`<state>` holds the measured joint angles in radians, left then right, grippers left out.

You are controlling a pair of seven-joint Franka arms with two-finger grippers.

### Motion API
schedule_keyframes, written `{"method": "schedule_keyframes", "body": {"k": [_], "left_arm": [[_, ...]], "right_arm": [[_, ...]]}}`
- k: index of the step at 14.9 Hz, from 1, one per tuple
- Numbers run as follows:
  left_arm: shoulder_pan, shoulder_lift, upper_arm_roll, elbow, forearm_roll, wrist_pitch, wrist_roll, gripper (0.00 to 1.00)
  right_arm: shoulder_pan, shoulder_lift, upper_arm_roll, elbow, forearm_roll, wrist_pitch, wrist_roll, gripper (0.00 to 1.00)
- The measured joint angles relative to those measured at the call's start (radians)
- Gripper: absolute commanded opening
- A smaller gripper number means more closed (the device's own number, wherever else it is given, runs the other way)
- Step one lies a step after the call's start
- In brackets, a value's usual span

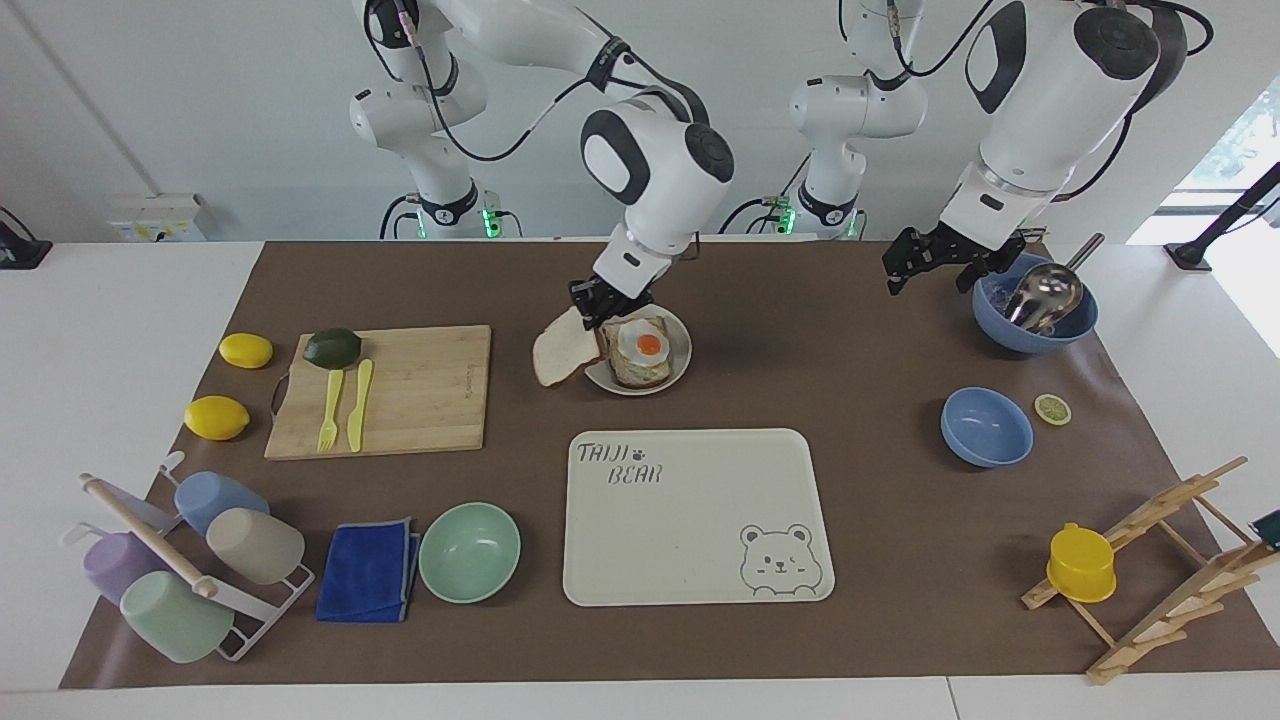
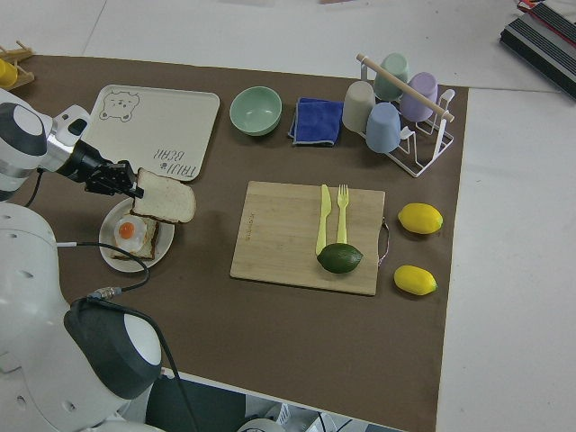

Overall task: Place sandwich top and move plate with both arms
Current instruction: 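Carry the bread slice with the right gripper onto the egg toast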

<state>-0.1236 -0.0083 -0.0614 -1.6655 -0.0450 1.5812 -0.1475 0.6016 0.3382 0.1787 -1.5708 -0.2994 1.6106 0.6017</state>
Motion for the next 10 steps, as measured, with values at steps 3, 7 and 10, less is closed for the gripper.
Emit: {"method": "schedule_keyframes", "body": {"k": [3,7,10], "left_arm": [[0.000,0.000,0.000,0.000,0.000,0.000,0.000,1.00],[0.001,0.000,0.001,0.000,0.000,0.000,0.000,1.00],[0.008,0.000,0.002,0.000,0.000,0.000,0.000,1.00]], "right_arm": [[0.044,0.031,0.001,-0.011,0.030,0.068,0.079,0.00],[0.054,0.052,0.001,-0.073,0.041,0.156,0.127,0.00],[0.065,0.052,0.002,-0.108,0.041,0.188,0.140,0.00]]}}
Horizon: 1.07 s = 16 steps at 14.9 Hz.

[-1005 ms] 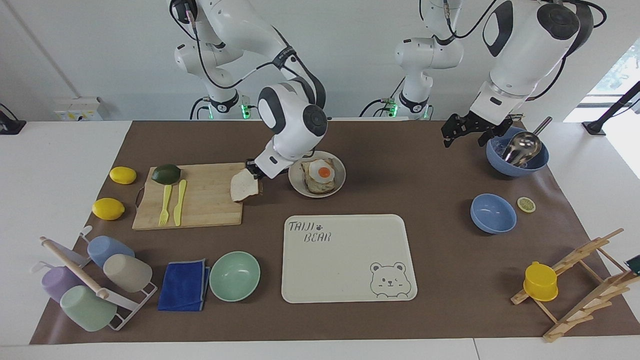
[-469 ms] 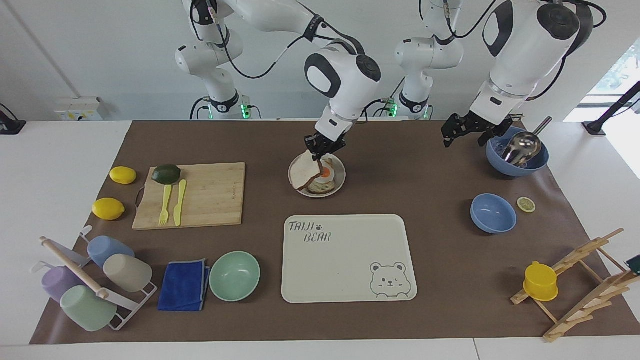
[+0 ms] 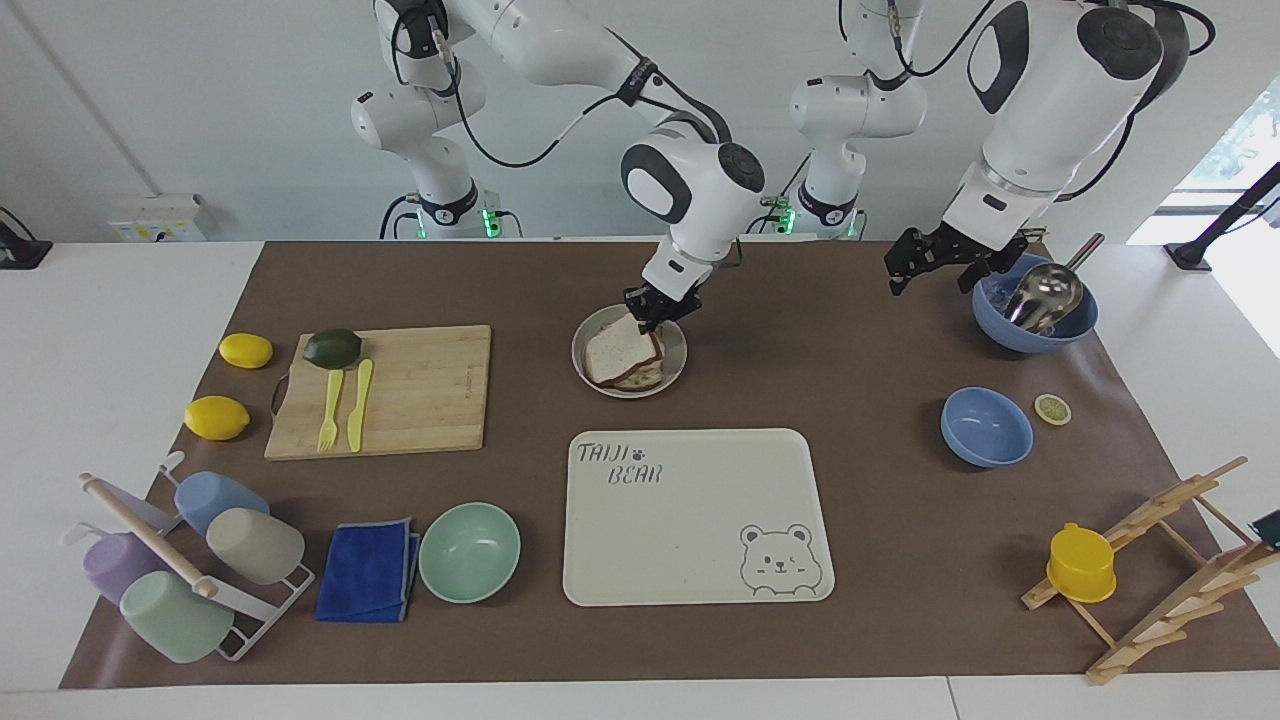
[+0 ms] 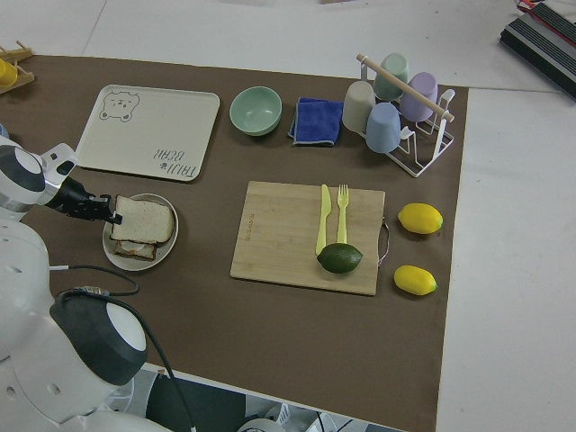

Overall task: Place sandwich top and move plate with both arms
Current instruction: 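Carry the bread slice with the right gripper onto the egg toast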

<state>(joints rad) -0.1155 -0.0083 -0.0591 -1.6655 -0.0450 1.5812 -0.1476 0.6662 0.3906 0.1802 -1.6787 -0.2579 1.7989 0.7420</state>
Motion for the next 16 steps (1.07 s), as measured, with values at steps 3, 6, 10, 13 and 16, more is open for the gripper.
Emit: {"method": "schedule_keyframes", "body": {"k": [3,6,10,13,16], "left_arm": [[0.004,0.000,0.000,0.000,0.000,0.000,0.000,1.00],[0.004,0.000,0.000,0.000,0.000,0.000,0.000,1.00],[0.004,0.000,0.000,0.000,0.000,0.000,0.000,1.00],[0.004,0.000,0.000,-0.001,0.000,0.003,-0.001,1.00],[0.002,-0.010,-0.004,-0.040,0.000,0.058,-0.019,1.00]], "right_arm": [[0.009,0.000,0.000,-0.010,0.003,0.011,0.010,0.63],[0.010,-0.001,0.001,-0.011,0.048,0.041,0.014,1.00],[-0.006,-0.021,-0.003,0.027,0.051,0.064,0.008,1.00],[-0.159,-0.120,-0.009,0.054,0.097,-0.006,-0.058,1.00],[-0.394,-0.242,-0.016,0.063,0.159,-0.116,-0.237,1.00]]}}
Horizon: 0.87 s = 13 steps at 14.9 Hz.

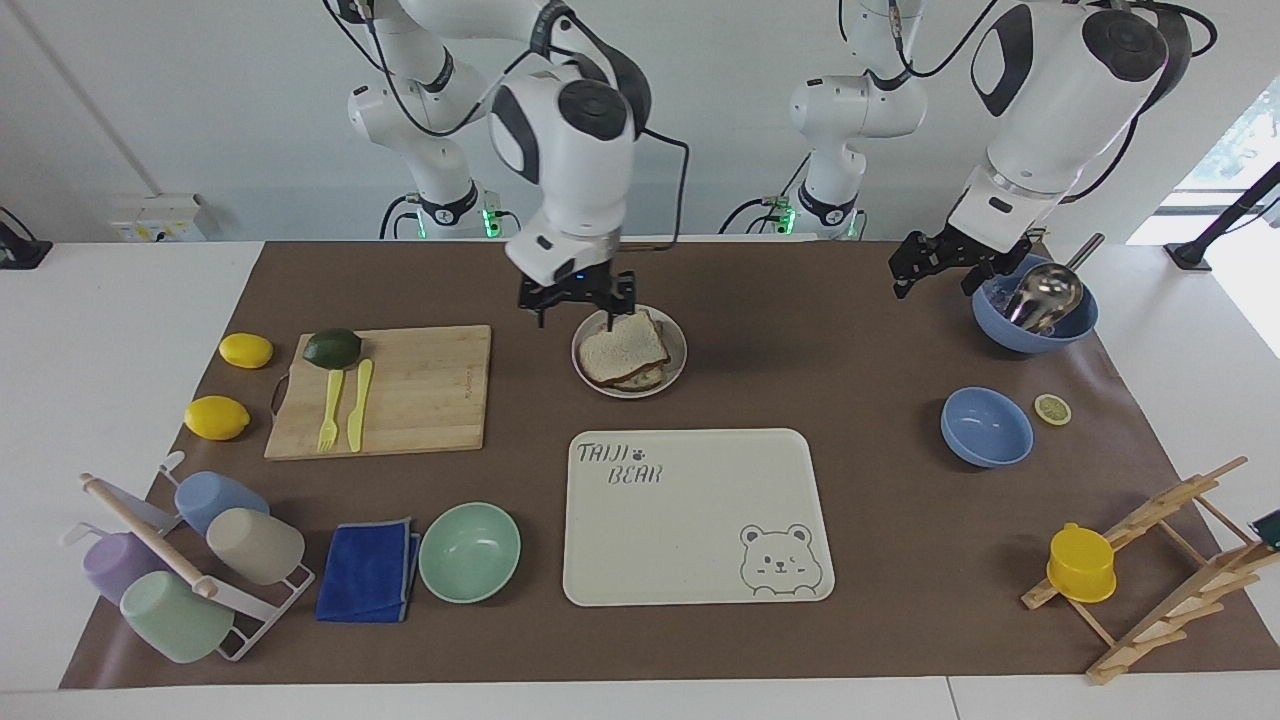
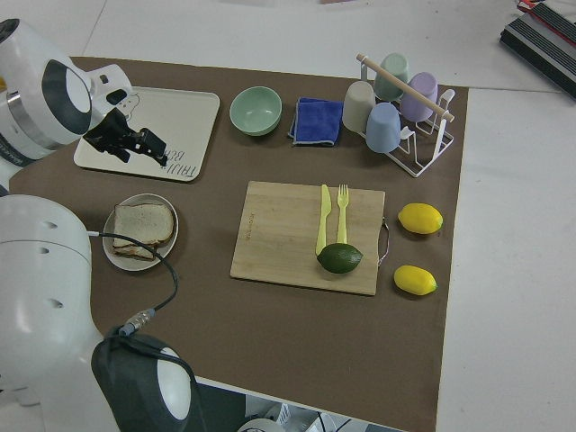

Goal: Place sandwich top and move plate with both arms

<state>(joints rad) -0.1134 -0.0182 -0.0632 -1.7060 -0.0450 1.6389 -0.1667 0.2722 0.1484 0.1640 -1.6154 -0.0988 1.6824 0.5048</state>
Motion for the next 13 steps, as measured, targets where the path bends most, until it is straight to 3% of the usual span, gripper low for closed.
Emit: {"method": "schedule_keyframes", "body": {"k": [3,6,10,13], "left_arm": [[-0.033,-0.034,-0.012,-0.115,-0.008,0.096,-0.061,1.00],[-0.111,-0.049,-0.018,-0.195,-0.050,0.132,-0.101,1.00],[-0.231,-0.047,-0.022,-0.338,-0.109,0.292,-0.198,1.00],[-0.309,-0.028,-0.023,-0.441,-0.143,0.430,-0.224,1.00]], "right_arm": [[-0.191,-0.092,-0.005,-0.001,0.015,-0.107,-0.169,1.00],[-0.293,-0.119,-0.006,-0.011,0.046,-0.118,-0.263,1.00],[-0.275,-0.128,-0.010,-0.034,0.054,-0.118,-0.269,1.00],[-0.223,-0.143,-0.108,-0.034,0.054,-0.118,-0.367,1.00]]}}
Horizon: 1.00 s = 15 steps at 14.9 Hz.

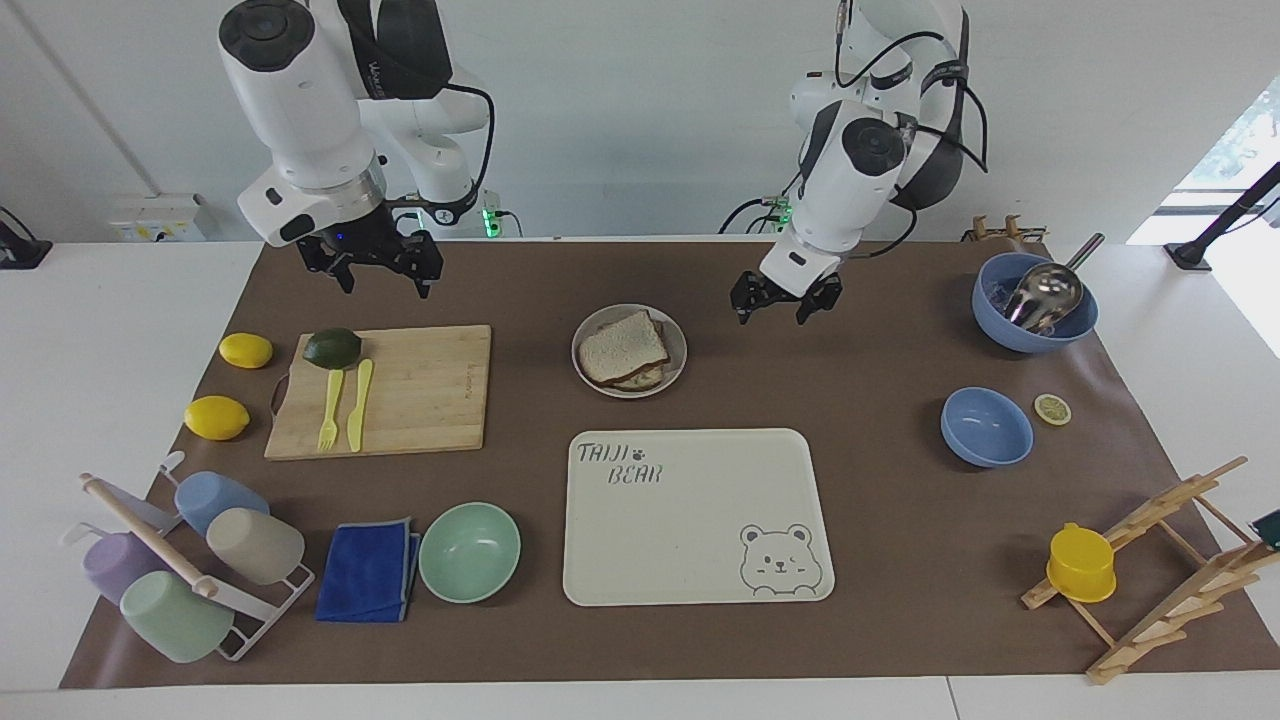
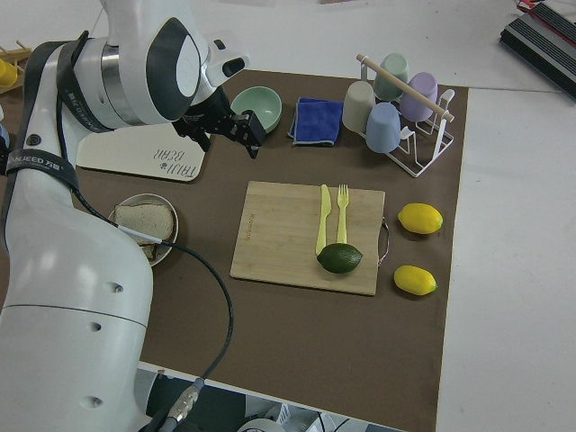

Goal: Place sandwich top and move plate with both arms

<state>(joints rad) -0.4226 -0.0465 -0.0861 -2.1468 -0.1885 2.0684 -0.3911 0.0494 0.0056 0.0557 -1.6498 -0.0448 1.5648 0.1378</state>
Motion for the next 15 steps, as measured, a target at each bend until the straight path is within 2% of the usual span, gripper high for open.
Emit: {"method": "schedule_keyframes", "body": {"k": [2,4,8,12,15], "left_arm": [[-0.036,0.025,0.000,-0.031,-0.012,0.069,-0.007,1.00],[-0.068,0.050,0.001,-0.055,-0.042,0.140,-0.018,0.98],[-0.121,0.089,0.001,-0.111,-0.094,0.256,-0.022,0.88],[-0.146,0.136,0.001,-0.116,-0.144,0.297,-0.024,0.81],[-0.153,0.151,0.001,-0.116,-0.160,0.309,-0.025,0.68]], "right_arm": [[0.000,-0.006,-0.074,0.000,0.001,-0.014,-0.080,1.00],[-0.001,-0.021,-0.114,0.007,0.002,-0.025,-0.108,1.00],[0.000,-0.051,-0.134,0.008,0.055,-0.025,-0.108,1.00],[0.002,-0.049,-0.140,0.000,0.062,-0.012,-0.108,1.00],[0.012,-0.049,-0.164,0.000,0.062,0.000,-0.109,1.00]]}}
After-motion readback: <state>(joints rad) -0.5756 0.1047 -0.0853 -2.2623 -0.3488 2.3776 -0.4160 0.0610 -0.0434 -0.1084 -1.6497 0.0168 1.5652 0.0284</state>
